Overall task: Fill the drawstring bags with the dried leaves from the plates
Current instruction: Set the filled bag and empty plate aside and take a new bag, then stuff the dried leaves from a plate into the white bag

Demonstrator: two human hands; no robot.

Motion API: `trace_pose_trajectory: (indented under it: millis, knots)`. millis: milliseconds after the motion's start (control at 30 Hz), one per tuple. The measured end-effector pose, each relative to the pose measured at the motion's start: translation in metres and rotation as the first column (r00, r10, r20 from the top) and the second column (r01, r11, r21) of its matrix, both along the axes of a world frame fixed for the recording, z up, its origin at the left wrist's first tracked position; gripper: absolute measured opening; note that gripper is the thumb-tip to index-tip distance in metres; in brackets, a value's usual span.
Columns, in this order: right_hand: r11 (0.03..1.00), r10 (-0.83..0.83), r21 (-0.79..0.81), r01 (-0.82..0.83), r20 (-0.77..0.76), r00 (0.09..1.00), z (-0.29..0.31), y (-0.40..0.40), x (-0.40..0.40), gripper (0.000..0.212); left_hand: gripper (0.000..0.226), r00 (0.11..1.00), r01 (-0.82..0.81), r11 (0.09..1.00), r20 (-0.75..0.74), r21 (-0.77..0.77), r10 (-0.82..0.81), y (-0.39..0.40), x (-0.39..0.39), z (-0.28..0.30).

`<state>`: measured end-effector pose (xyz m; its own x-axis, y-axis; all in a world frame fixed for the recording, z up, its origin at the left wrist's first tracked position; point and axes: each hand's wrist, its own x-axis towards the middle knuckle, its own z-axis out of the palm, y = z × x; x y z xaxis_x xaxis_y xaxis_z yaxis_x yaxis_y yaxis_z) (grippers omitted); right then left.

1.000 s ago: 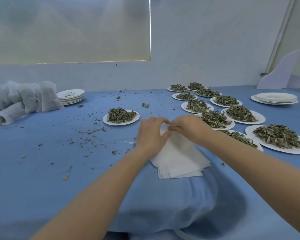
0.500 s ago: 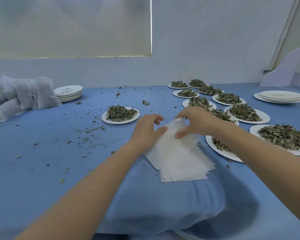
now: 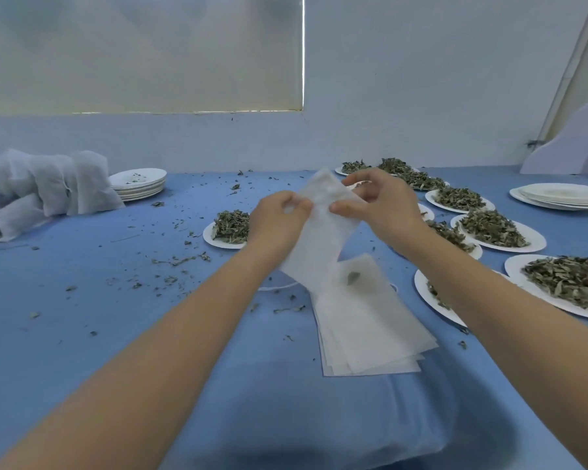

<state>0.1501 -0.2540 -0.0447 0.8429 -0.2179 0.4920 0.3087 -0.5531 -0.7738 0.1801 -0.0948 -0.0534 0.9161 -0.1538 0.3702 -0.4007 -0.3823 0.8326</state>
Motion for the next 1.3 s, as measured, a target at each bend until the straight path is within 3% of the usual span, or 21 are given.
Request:
trace_pose_trajectory:
  millis: [100, 200, 333, 433, 500, 633, 767, 933, 1033, 1100, 1300]
  knots:
    - [0.997, 0.033, -0.069, -0.031, 0.036, 0.999, 0.006, 0.012, 0.008, 0.028, 0.016, 1.0, -0.008, 0.997, -0.017, -0.079, 0.006, 0.012, 0.006, 0.01]
    - [0.986, 0.111, -0.129, -0.105, 0.038, 0.993, 0.01, 0.025, 0.017, 0.026, 0.009, 0.995, -0.067, 0.989, 0.07, -0.132, 0.077, 0.021, 0.012, 0.013]
    - [0.968, 0.127, -0.224, -0.11, 0.061, 0.99, 0.016, 0.036, 0.03, 0.009, 0.007, 0.976, -0.166, 0.962, 0.106, -0.216, 0.192, 0.025, 0.02, 0.009]
    - [0.919, 0.051, -0.392, -0.043, 0.008, 0.999, 0.018, 0.044, 0.037, 0.026, 0.014, 0.971, -0.174, 0.957, 0.122, -0.231, 0.206, 0.027, 0.027, 0.007]
    - [0.907, -0.016, -0.42, 0.014, -0.002, 1.0, 0.019, 0.051, 0.039, 0.032, 0.015, 0.97, -0.171, 0.962, 0.132, -0.214, 0.202, 0.029, 0.031, 0.005]
    - [0.947, 0.017, -0.32, -0.025, -0.027, 0.999, 0.02, 0.062, 0.042, 0.048, 0.009, 0.961, -0.14, 0.981, 0.221, -0.132, 0.166, 0.034, 0.037, -0.003]
    - [0.97, 0.089, -0.223, -0.094, -0.033, 0.995, 0.017, 0.065, 0.046, 0.038, 0.014, 0.953, -0.099, 0.987, 0.274, -0.127, 0.131, 0.041, 0.044, -0.003]
    - [0.954, 0.052, -0.289, -0.075, -0.087, 0.995, 0.016, 0.064, 0.056, 0.026, 0.016, 0.943, -0.096, 0.993, 0.312, -0.068, 0.113, 0.051, 0.056, 0.003]
    - [0.929, 0.033, -0.363, -0.076, -0.122, 0.992, 0.017, 0.063, 0.059, 0.039, 0.019, 0.943, -0.088, 0.995, 0.317, -0.048, 0.098, 0.054, 0.061, 0.003]
    - [0.949, 0.114, -0.278, -0.147, -0.131, 0.985, 0.018, 0.061, 0.059, 0.043, 0.019, 0.944, -0.079, 0.996, 0.317, -0.033, 0.085, 0.055, 0.064, 0.002]
    - [0.94, 0.341, 0.075, -0.333, -0.192, 0.92, 0.014, 0.064, 0.059, 0.026, 0.018, 0.944, -0.05, 0.998, 0.324, -0.043, 0.061, 0.054, 0.069, 0.002]
